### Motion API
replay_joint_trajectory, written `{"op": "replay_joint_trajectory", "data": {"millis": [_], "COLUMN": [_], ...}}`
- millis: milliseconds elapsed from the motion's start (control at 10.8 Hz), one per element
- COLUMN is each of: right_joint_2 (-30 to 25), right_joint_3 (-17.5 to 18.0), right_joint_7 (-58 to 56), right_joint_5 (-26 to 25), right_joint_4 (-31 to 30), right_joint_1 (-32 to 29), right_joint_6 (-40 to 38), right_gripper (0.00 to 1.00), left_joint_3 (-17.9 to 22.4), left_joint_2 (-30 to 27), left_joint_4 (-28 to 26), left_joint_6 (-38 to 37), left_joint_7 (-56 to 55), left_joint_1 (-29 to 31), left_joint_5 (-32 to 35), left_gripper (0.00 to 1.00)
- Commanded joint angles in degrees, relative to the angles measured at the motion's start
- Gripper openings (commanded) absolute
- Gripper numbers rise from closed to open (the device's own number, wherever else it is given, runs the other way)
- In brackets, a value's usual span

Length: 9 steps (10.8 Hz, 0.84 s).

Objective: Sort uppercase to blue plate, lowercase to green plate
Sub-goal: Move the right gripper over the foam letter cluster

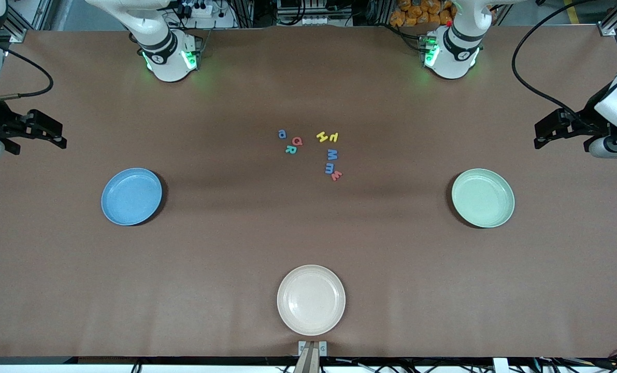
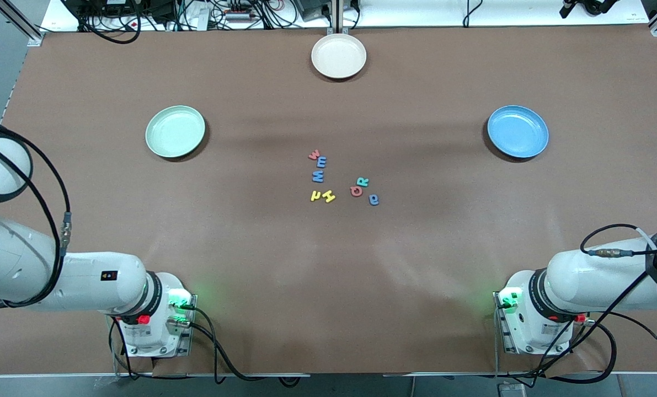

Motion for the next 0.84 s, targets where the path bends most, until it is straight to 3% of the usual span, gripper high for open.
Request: {"op": "replay_joint_trajectory", "data": {"millis": [0,558,744], "right_joint_2": [-0.4,-0.5,-0.6], "right_joint_3": [0.3,0.3,0.4], "right_joint_7": [0.4,1.1,6.6], "right_joint_5": [-0.4,-0.4,-0.4], "right_joint_4": [-0.3,-0.6,-1.6], "right_joint_1": [-0.1,1.4,4.0], "right_joint_6": [-0.3,-0.3,-0.2], "right_gripper": [1.0,1.0,1.0], "left_joint_3": [0.3,0.4,0.5], "left_joint_2": [-0.6,-0.5,-0.6], "left_joint_4": [0.4,0.4,0.3], "left_joint_6": [-1.3,-1.4,-1.4], "left_joint_7": [-0.7,-0.5,0.9], "left_joint_1": [-0.1,-0.2,-0.2], "left_joint_5": [-0.6,-0.5,-0.4], "left_gripper": [1.0,1.0,1.0]}}
